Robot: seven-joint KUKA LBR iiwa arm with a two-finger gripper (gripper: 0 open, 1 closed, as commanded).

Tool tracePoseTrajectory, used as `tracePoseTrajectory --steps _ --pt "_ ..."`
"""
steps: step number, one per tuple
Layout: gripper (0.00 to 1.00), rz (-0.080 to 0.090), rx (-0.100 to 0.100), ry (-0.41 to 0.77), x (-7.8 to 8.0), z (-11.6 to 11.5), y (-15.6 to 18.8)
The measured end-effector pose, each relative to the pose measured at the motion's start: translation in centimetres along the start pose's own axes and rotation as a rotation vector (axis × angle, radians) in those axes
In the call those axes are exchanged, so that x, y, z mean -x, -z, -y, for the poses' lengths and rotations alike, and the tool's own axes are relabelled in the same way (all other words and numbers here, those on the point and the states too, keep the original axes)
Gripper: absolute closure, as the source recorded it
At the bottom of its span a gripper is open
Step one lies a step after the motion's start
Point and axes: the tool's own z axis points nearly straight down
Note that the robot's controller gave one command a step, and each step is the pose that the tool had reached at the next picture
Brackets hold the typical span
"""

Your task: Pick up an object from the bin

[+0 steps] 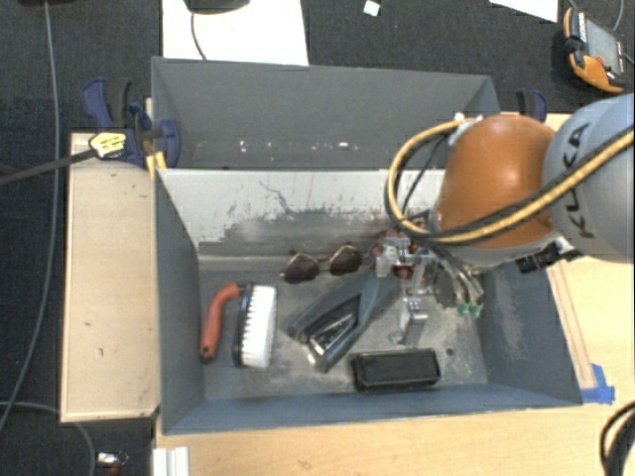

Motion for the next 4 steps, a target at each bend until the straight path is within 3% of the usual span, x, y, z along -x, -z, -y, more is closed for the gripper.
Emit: tracePoseTrajectory --steps 1,2,3,4 --pt "0.00 0.000 0.000 0.000 0.0 0.0 0.0" --pt "0.00 0.009 0.000 0.237 1.4 -1.7 -5.9" --pt "1.00 0.001 0.002 0.219 -1.3 -3.5 -9.4" --pt "0.00 0.000 0.001 0.218 -1.4 -3.4 -9.4"
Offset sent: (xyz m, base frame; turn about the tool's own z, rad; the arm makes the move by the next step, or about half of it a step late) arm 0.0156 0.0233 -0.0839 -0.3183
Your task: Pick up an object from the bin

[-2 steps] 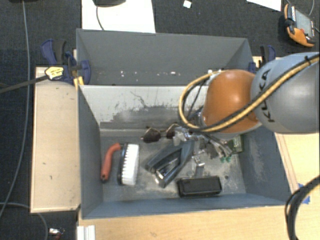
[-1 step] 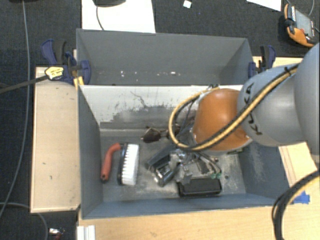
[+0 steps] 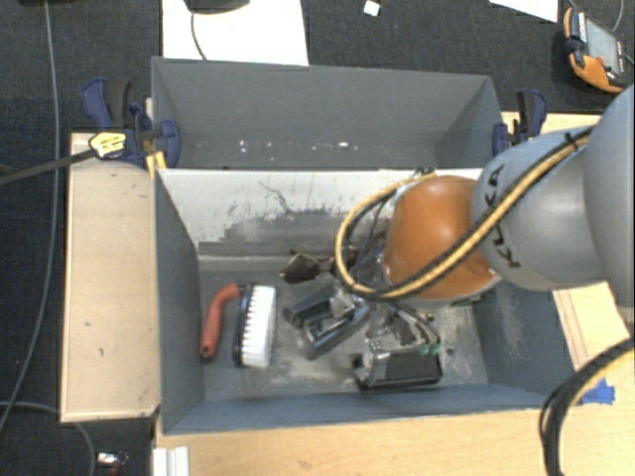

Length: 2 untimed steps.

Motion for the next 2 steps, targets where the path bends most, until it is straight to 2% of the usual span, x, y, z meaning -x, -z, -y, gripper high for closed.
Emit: tracePoseTrajectory --steps 1,2 --pt "0.00 0.000 0.000 -0.001 0.0 0.0 0.0" --pt "0.00 0.004 0.003 -0.286 0.3 1.8 0.1"
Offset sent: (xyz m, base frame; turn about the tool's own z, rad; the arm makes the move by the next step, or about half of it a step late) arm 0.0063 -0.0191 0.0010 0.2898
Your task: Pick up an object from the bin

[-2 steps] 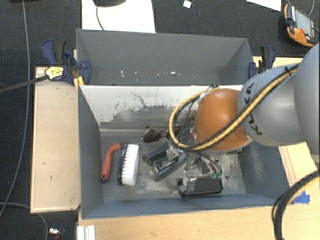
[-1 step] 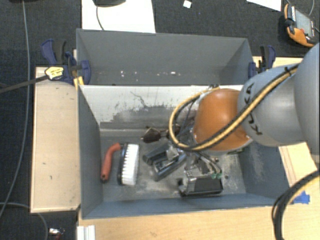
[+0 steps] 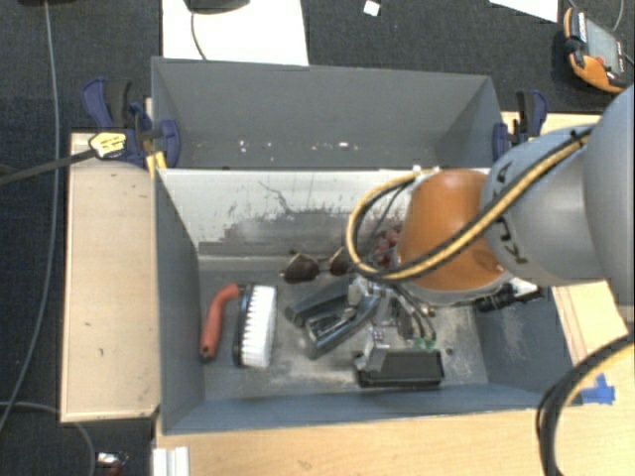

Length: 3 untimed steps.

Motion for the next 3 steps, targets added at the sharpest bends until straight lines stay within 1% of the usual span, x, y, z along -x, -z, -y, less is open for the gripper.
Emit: tracePoseTrajectory --steps 1,2,3 --pt "0.00 -0.003 -0.002 0.240 -1.3 -1.1 1.5" --pt "1.00 0.035 0.004 0.338 0.3 1.1 -1.7" --pt "1.00 0.035 0.004 0.337 0.3 1.1 -1.7"
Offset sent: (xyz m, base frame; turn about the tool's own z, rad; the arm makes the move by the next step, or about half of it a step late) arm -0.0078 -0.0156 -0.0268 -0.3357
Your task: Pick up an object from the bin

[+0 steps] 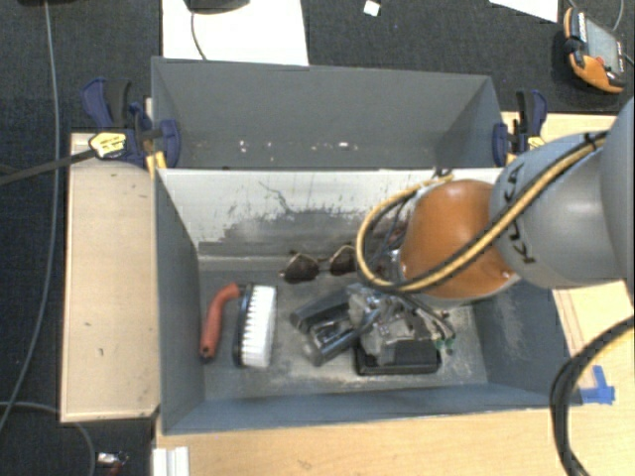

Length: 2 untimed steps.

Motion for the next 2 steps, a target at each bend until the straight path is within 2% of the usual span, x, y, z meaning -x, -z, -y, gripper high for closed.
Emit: tracePoseTrajectory --steps 1,2 --pt "1.00 0.001 -0.006 0.494 -0.22 0.04 1.60" --pt "1.00 -0.009 0.000 0.372 -0.41 -0.06 1.37"
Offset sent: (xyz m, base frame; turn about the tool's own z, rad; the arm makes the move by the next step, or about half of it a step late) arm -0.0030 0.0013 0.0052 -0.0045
